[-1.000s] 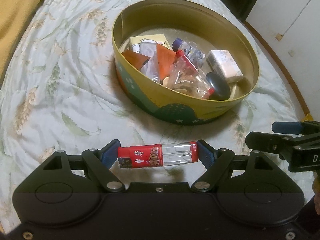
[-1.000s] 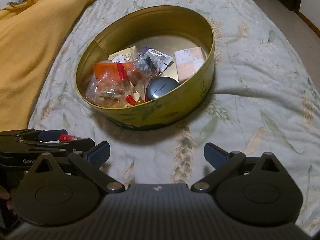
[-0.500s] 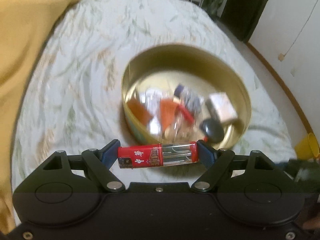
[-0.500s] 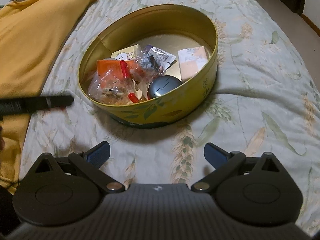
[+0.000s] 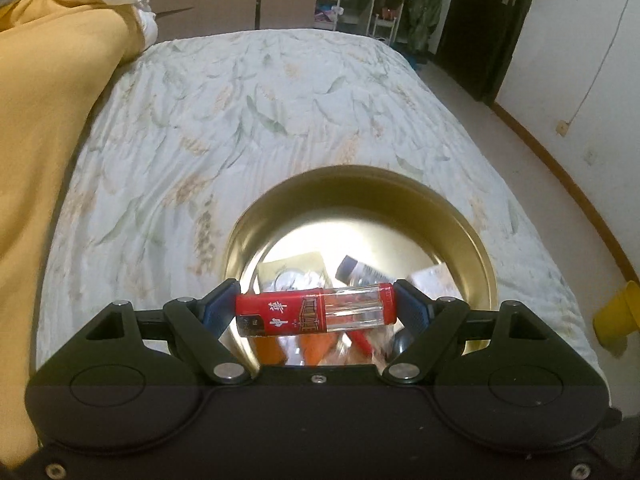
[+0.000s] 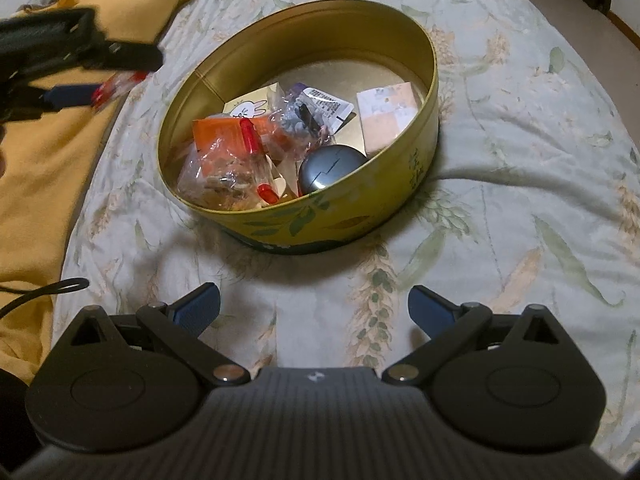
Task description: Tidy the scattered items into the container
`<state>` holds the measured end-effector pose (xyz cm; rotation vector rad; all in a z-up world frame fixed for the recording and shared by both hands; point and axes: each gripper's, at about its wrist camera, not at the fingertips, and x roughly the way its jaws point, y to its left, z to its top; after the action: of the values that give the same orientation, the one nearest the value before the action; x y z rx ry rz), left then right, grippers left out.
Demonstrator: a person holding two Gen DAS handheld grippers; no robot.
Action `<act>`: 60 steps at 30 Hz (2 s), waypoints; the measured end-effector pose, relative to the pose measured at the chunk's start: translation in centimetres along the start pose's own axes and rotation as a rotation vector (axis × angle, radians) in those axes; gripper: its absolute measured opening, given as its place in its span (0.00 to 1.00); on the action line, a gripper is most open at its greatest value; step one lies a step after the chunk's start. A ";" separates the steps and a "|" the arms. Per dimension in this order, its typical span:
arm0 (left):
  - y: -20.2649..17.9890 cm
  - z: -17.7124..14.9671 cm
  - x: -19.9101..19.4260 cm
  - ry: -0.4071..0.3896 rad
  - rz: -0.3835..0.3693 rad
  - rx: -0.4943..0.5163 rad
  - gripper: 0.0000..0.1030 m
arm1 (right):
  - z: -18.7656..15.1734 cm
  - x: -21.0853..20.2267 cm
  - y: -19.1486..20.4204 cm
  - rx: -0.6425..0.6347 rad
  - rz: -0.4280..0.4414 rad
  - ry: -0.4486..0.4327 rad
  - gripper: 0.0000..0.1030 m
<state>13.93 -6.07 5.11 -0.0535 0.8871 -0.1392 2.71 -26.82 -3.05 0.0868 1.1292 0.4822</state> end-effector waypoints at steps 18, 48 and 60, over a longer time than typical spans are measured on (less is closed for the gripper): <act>0.6 1.2 2.9 0.029 0.024 -0.092 1.00 | 1.1 0.7 -1.9 0.066 0.029 -0.009 1.00; 2.3 -13.2 2.2 0.150 0.083 -0.061 1.00 | -0.4 0.7 0.7 -0.085 -0.200 -0.020 1.00; 2.0 -14.7 3.4 0.190 0.080 -0.041 1.00 | -0.5 1.0 0.9 -0.130 -0.280 -0.003 1.00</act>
<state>4.87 -4.42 -6.98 -0.0433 1.0805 -0.0519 2.33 -25.66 -3.87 -0.1821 1.0841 0.3037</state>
